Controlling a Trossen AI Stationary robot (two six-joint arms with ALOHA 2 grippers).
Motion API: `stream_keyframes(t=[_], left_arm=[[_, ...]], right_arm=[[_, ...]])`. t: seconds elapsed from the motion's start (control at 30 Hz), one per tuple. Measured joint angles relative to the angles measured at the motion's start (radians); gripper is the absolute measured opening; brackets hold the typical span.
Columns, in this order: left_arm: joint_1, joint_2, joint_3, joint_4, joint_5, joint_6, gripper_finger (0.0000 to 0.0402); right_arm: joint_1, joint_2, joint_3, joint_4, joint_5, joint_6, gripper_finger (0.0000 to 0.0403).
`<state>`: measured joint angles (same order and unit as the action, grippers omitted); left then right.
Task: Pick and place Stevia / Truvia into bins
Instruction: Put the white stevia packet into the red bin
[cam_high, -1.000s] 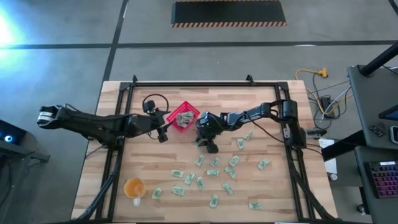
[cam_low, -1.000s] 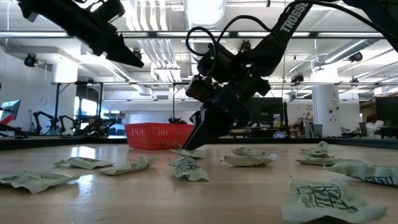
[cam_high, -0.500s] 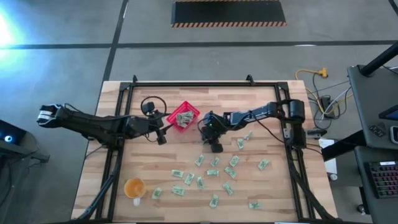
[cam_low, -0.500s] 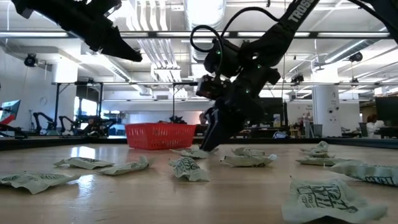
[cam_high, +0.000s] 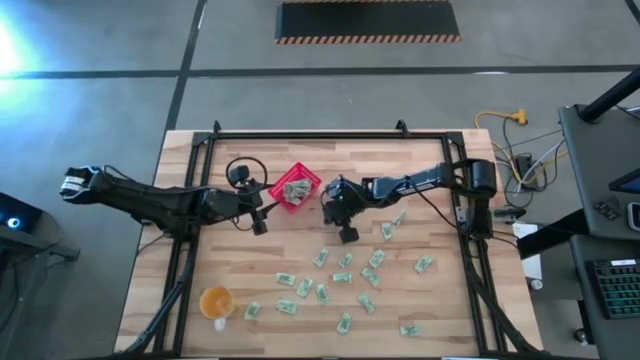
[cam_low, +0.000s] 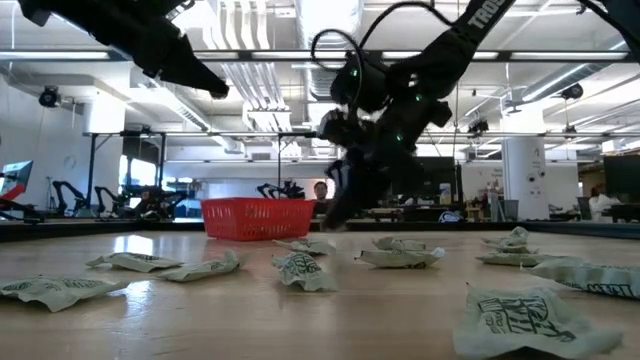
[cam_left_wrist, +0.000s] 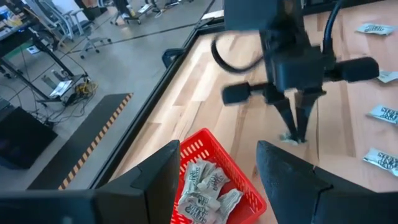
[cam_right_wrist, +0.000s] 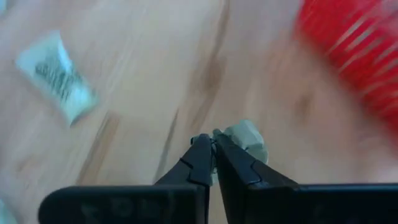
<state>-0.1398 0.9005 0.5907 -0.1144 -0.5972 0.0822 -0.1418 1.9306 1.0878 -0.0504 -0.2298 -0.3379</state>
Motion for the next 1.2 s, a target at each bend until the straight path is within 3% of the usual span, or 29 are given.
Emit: stream_keyframes(t=[0.23, 0.47, 0.7, 0.9, 1.2], left_arm=[[0.000, 0.000, -0.004, -0.001, 0.002, -0.001, 0.0195], [-0.002, 0.000, -0.004, -0.009, 0.055, -0.024, 0.0195], [-0.006, 0.000, -0.005, -0.008, 0.067, -0.026, 0.0195], [-0.006, 0.002, -0.004, -0.008, 0.069, -0.051, 0.0195], [-0.006, 0.001, -0.006, -0.005, 0.072, -0.053, 0.0195]], right_arm=[[-0.006, -0.046, 0.002, 0.238, 0.105, -0.073, 0.0009], [-0.065, -0.042, 0.003, 0.435, 0.121, -0.098, 0.0009], [-0.143, -0.041, 0.003, 0.498, 0.032, 0.004, 0.0009], [-0.185, -0.038, 0.013, 0.502, 0.022, 0.120, 0.0009], [-0.193, 0.097, 0.135, 0.477, 0.020, 0.207, 0.0009]])
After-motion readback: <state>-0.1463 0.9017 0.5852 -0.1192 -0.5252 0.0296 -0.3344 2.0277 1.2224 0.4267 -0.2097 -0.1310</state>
